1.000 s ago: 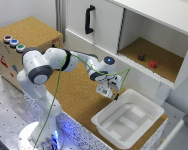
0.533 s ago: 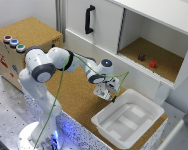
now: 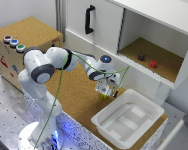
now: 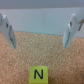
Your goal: Put the yellow object on the table
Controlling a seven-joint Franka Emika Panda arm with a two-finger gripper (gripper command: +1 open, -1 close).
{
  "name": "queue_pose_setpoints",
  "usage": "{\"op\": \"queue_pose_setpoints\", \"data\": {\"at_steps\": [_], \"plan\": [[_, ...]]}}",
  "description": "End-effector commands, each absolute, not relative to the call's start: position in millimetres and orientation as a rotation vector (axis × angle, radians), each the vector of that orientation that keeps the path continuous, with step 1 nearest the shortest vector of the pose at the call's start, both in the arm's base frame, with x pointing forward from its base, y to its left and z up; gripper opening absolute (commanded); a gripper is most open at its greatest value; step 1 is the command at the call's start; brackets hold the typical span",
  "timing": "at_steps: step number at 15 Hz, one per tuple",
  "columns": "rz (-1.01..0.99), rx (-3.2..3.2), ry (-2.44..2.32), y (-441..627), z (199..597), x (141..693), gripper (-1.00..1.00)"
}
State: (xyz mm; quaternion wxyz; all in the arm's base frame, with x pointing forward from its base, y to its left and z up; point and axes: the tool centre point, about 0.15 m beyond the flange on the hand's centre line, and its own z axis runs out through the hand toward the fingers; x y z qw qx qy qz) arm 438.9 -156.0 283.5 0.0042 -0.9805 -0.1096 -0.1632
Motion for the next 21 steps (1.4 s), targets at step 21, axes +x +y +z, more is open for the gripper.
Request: {"op": "queue_pose_setpoints", "data": {"at_steps": [21], "plan": [[-0.546, -3.066, -0.345, -166, 286, 448, 1.0]]}}
